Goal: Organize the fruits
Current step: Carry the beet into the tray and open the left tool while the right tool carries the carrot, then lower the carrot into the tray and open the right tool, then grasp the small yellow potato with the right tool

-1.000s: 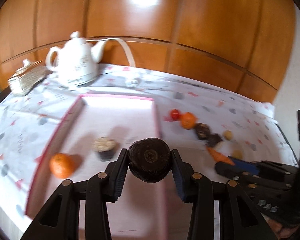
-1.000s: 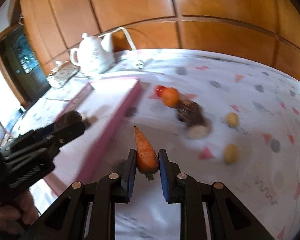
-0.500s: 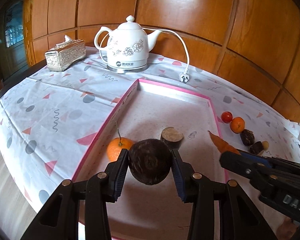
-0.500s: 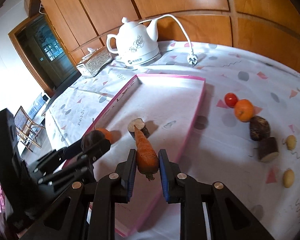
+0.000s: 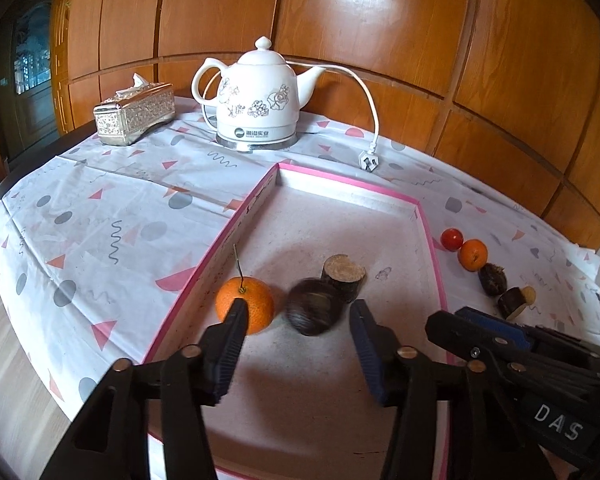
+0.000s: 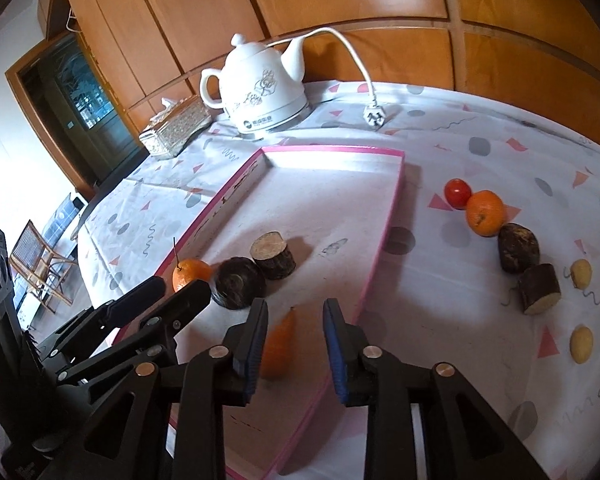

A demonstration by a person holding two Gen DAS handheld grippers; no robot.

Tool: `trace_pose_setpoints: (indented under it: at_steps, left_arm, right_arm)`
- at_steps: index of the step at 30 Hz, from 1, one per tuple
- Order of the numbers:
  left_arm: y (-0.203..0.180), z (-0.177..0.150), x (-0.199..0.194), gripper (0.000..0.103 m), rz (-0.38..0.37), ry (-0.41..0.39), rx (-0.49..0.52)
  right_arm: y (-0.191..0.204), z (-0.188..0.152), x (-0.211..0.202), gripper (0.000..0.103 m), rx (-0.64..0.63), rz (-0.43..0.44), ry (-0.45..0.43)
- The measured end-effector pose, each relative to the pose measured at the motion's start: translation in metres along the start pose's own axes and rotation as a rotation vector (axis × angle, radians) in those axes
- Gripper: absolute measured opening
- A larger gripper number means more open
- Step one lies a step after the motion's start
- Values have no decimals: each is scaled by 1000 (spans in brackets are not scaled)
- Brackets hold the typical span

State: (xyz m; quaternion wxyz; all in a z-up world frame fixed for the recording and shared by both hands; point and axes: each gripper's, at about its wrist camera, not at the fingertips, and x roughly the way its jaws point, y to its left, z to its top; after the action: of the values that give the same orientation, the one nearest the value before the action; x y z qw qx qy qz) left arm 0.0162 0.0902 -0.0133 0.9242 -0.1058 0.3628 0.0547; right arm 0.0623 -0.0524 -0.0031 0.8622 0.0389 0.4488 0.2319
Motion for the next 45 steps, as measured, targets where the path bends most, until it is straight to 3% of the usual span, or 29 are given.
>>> trace_pose_setpoints:
  at_steps: [11, 27, 32, 45]
  left_arm:
    - [-8, 0, -7, 59, -39, -9, 12]
    - [-46, -2, -14, 59, -142, -4, 113]
    - [-63, -6, -13, 59, -173, 14, 157]
    - [-105, 0, -2, 62, -259, 61, 215]
  right_arm:
    - [-31, -14, -22, 32, 60, -133, -64]
    - [-144, -61, -60, 32, 311, -345, -81]
    - [-166, -66, -66, 32, 342, -371, -88]
    - [-183, -48, -43, 35, 276, -396, -52]
